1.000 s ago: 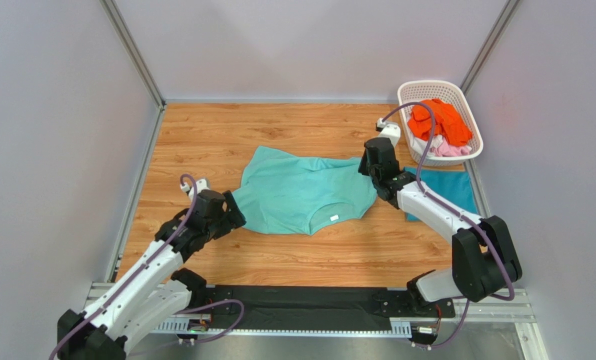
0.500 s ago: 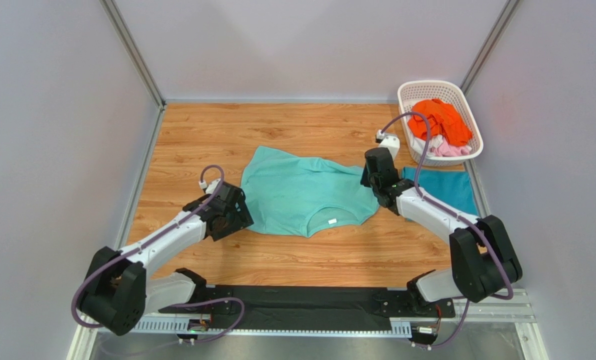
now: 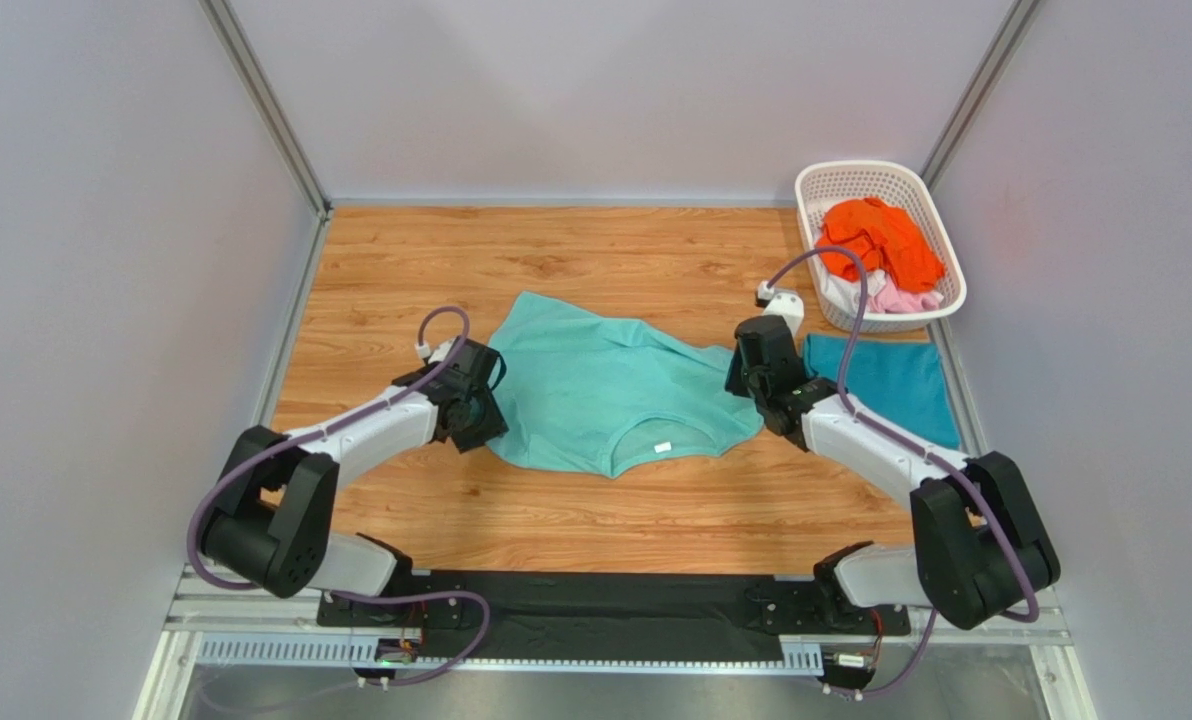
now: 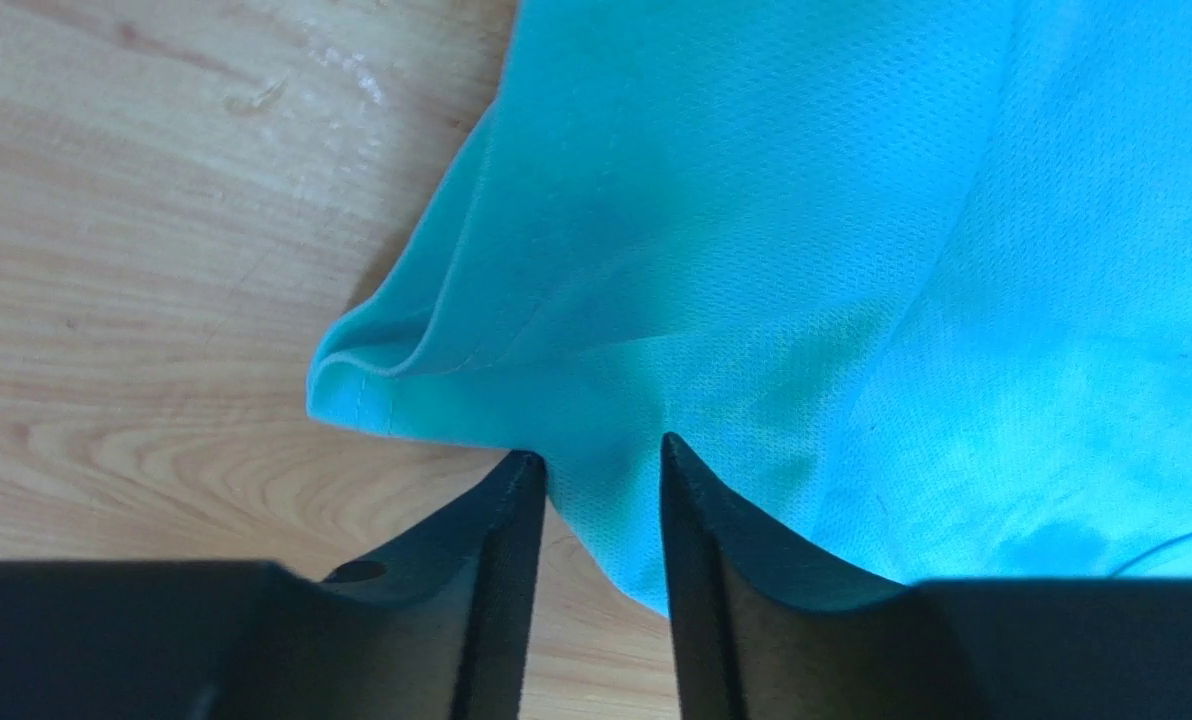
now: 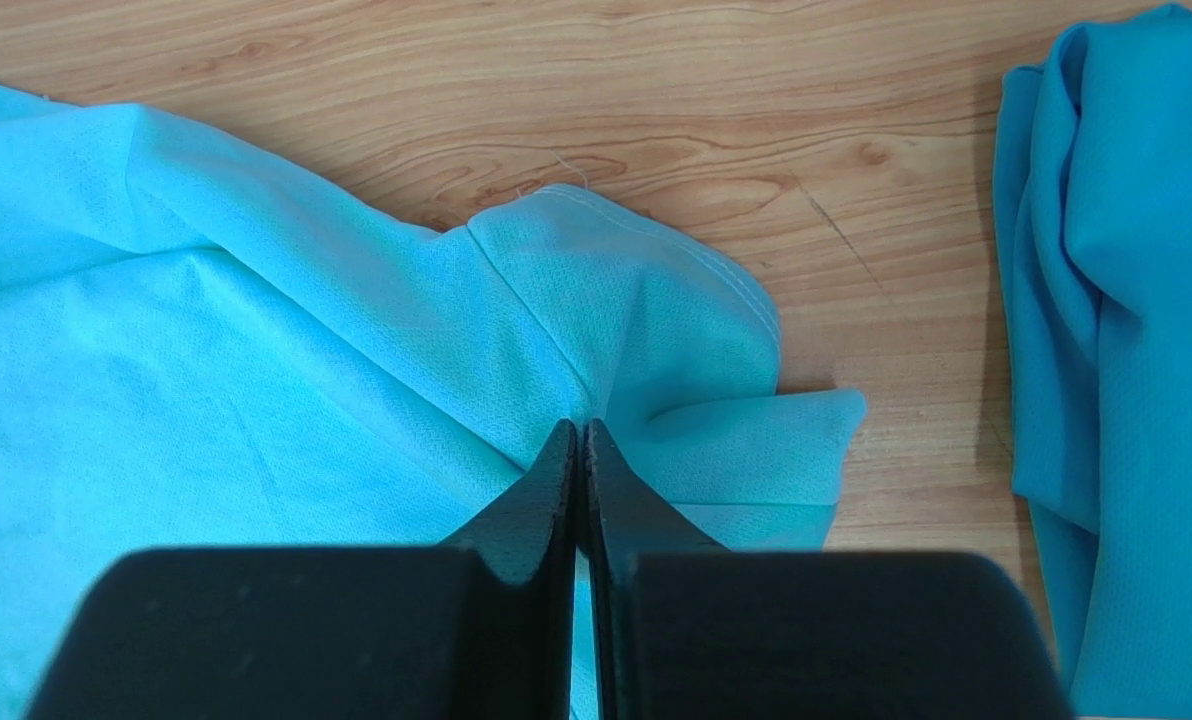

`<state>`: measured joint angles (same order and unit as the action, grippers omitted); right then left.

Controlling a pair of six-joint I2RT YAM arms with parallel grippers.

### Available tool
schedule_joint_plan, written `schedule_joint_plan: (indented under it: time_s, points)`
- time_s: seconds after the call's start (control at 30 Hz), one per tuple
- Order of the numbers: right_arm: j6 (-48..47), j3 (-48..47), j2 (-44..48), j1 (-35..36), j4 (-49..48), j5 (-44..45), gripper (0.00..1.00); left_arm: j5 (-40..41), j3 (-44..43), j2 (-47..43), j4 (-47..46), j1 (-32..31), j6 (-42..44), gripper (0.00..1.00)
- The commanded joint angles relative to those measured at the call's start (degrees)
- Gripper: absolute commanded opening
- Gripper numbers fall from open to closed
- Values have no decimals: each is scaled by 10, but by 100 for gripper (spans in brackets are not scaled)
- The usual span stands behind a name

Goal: Fold and stack the t-shirts
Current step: Flatten the tshirt out

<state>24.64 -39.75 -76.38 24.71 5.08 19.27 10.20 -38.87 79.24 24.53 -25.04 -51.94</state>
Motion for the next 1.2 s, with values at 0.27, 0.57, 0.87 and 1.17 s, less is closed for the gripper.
schedule_joint_plan:
  time_s: [0.27, 0.57, 0.87, 1.17]
  points:
    - [-37, 11, 90, 3, 32, -19, 0, -32, -45, -2, -3, 3, 37, 0]
    - [-23, -24, 299, 40, 161, -41, 0, -83, -32, -286, 71, -1, 26, 0]
    - [-19, -144, 436, 46, 265, -163, 0, -141, -143, -499, 126, -3, 18, 0]
    - [-35, -293, 407, 46, 275, -184, 0, -164, -338, -418, 153, -3, 73, 0]
